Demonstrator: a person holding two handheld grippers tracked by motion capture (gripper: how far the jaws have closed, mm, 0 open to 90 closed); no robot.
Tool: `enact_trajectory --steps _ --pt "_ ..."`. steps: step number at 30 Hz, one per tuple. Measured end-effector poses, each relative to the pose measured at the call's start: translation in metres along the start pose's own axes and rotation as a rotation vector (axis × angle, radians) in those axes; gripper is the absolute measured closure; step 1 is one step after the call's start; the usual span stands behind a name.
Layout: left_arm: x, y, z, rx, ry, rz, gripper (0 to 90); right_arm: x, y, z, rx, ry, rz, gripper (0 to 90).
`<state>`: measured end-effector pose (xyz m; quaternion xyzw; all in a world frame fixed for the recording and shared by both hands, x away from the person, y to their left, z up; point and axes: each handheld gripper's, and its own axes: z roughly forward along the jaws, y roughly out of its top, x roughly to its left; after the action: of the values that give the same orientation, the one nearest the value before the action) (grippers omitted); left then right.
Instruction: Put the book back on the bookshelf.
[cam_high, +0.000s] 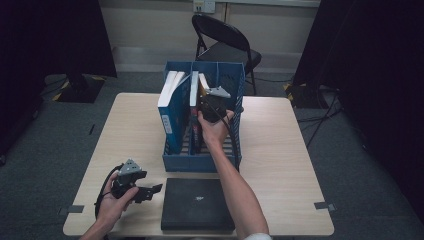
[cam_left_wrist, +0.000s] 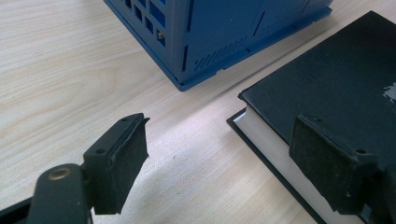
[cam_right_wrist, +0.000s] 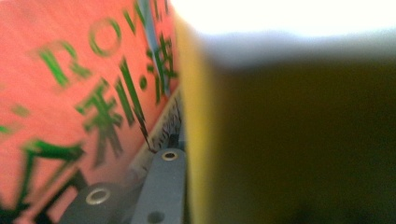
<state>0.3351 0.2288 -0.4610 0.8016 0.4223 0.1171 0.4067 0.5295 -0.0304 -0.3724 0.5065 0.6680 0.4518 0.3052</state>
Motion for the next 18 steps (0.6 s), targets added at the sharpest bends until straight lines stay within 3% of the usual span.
enact_trajectory --steps 7,18 --pt "0.000 0.000 0.001 0.004 0.002 0.002 19.1 -0.002 -0.004 0.000 0.016 0.029 -0.009 72.6" --pt "-0.002 0.000 0.002 0.009 0.004 0.003 19.2 0.000 -0.013 -0.013 0.033 0.048 -0.037 67.1"
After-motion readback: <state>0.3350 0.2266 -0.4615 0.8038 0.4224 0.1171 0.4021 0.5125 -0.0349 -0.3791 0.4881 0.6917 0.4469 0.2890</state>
